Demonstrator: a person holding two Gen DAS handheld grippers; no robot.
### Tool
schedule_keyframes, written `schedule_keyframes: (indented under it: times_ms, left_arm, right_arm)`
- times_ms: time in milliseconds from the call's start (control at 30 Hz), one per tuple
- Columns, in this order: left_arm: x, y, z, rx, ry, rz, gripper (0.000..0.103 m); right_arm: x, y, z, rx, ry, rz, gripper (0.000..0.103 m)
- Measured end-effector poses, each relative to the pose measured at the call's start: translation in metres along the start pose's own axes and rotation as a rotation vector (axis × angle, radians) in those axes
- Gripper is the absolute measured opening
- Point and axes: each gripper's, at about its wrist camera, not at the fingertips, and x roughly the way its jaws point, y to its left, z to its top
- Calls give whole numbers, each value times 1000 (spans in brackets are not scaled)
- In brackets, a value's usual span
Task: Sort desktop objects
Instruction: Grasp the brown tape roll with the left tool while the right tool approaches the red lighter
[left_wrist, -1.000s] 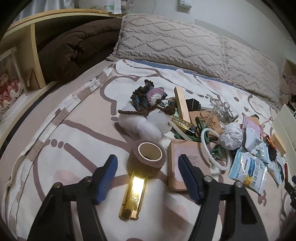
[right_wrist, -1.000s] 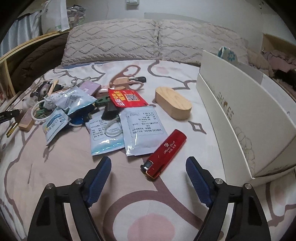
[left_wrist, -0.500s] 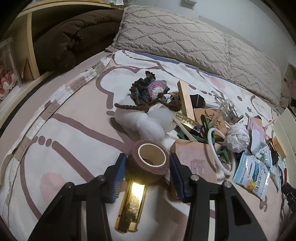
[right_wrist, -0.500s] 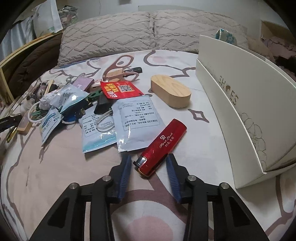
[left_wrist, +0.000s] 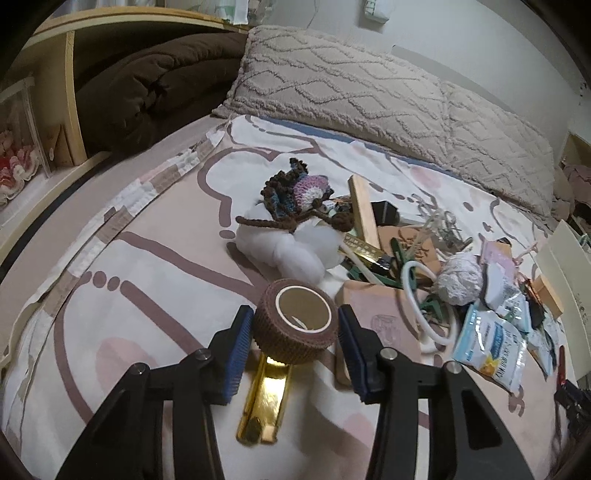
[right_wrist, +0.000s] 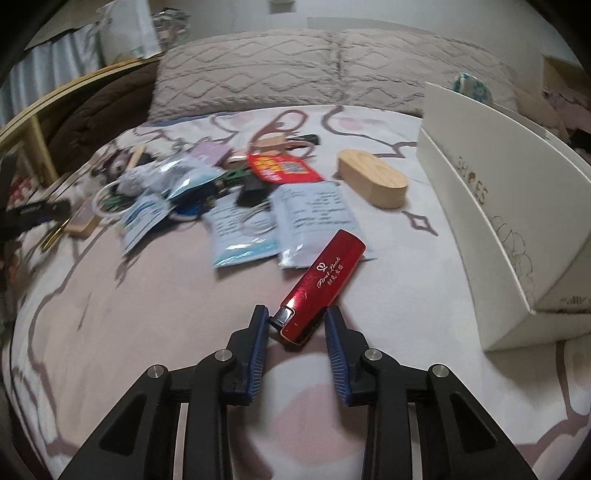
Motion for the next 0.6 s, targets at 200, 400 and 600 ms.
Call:
schedule_keyframes:
  times_ms: [200, 400, 600]
  left_arm:
    - [-23, -22, -10, 14, -7, -101, 46]
    - [-50, -77, -28, 118, -8, -232, 46]
    - [-64, -127, -61, 239, 40, -326, 46]
  right_arm:
    - [-7, 19, -9, -77, -4, 48, 32]
    - [-13, 36, -15, -149, -6, 158, 32]
    - [-16, 46, -18, -194, 8, 192, 32]
